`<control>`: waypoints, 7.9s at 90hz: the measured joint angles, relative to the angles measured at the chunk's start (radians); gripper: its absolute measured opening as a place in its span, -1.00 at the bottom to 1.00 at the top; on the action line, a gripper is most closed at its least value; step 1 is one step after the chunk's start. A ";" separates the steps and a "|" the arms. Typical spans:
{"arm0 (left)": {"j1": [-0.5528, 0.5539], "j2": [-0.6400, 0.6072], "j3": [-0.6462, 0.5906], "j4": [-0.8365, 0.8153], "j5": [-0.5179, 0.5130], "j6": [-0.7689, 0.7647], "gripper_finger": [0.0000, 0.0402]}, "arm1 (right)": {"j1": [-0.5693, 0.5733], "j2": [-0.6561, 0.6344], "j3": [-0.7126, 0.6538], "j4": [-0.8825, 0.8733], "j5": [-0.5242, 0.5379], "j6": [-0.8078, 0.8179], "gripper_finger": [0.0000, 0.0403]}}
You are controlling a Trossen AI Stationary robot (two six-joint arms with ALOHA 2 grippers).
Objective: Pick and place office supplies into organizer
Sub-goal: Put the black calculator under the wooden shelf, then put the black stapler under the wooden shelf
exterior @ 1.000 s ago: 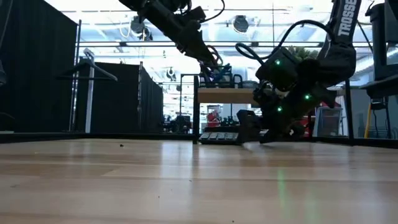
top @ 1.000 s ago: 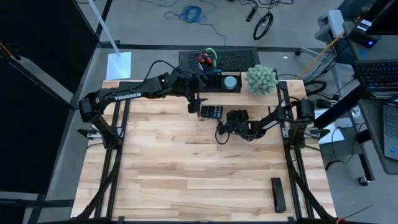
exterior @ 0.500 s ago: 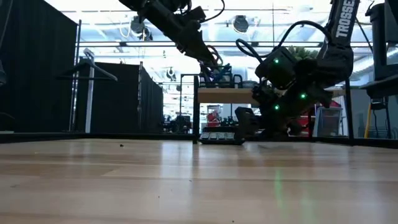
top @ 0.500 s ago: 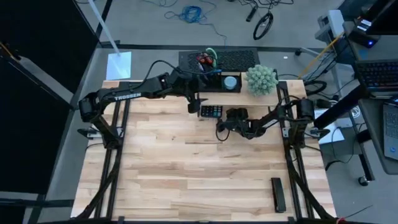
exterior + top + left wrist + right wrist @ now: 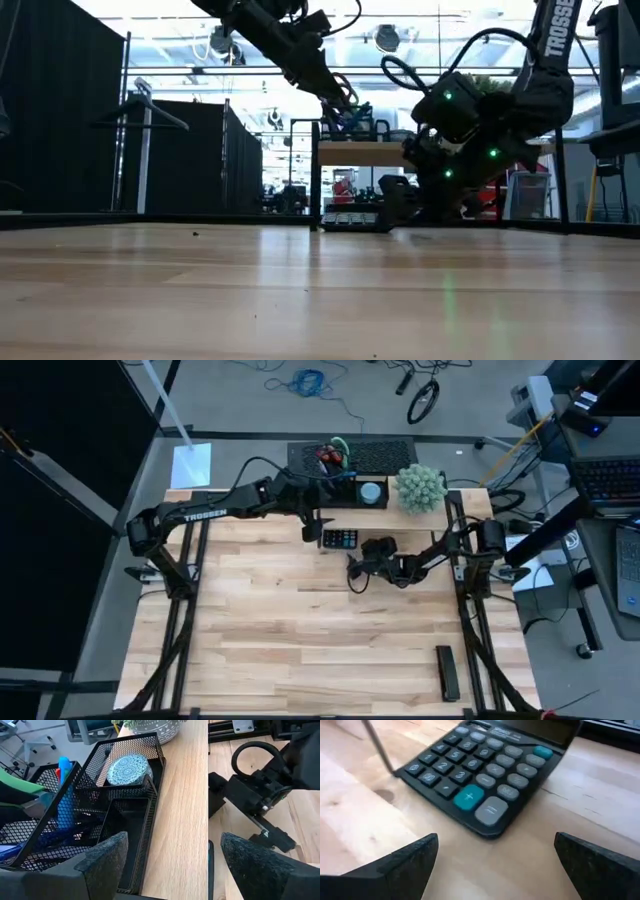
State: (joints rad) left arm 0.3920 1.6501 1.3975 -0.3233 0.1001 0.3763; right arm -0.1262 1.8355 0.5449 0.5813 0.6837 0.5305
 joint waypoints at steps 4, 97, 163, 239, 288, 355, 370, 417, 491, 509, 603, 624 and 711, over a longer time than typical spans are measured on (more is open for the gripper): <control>0.000 0.000 0.000 0.000 0.000 0.000 0.54 | -0.009 0.000 0.000 -0.001 0.000 0.000 0.91; -0.005 0.000 0.000 -0.012 0.000 -0.003 0.54 | 0.183 -0.398 0.001 -0.644 -0.352 0.213 0.91; -0.034 0.000 0.000 -0.008 0.000 -0.003 0.54 | 0.539 -0.599 0.337 -1.676 -0.780 1.043 0.91; -0.035 0.000 0.000 -0.010 0.000 -0.003 0.54 | 1.025 -0.540 0.336 -1.463 -0.835 1.785 0.91; -0.034 0.000 0.000 -0.009 0.000 -0.003 0.54 | 1.087 -0.301 0.336 -1.348 -1.014 1.791 0.91; -0.044 0.000 0.000 -0.008 0.001 0.003 0.54 | 1.078 -0.309 0.335 -1.346 -1.084 1.807 0.91; -0.044 0.000 0.000 -0.008 0.001 0.003 0.54 | 1.078 -0.311 0.335 -1.326 -1.042 1.809 0.91; -0.044 0.000 0.000 -0.009 0.001 0.005 0.54 | 1.076 -0.309 0.342 -1.239 -0.975 1.783 0.91; -0.044 0.000 0.000 -0.023 0.001 0.024 0.54 | 1.082 -0.156 0.349 -1.091 -0.939 1.791 0.72; -0.046 0.000 0.000 -0.018 0.001 0.023 0.54 | 1.082 -0.154 0.349 -1.112 -0.944 1.788 0.26; -0.046 0.000 0.000 -0.033 0.001 0.023 0.54 | 0.751 -0.215 0.347 -1.460 -0.762 1.477 -0.48; -0.046 0.000 0.000 -0.050 0.000 0.024 0.54 | 0.620 -0.237 0.346 -1.510 -0.688 1.336 -0.49; -0.046 0.000 0.000 -0.060 0.000 0.029 0.54 | 0.138 -0.614 -0.026 -1.414 -0.606 1.043 -0.41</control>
State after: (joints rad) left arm 0.3462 1.6501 1.3972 -0.3828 0.1005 0.4058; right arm 0.0113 1.2217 0.5186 -0.8329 0.0779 1.5732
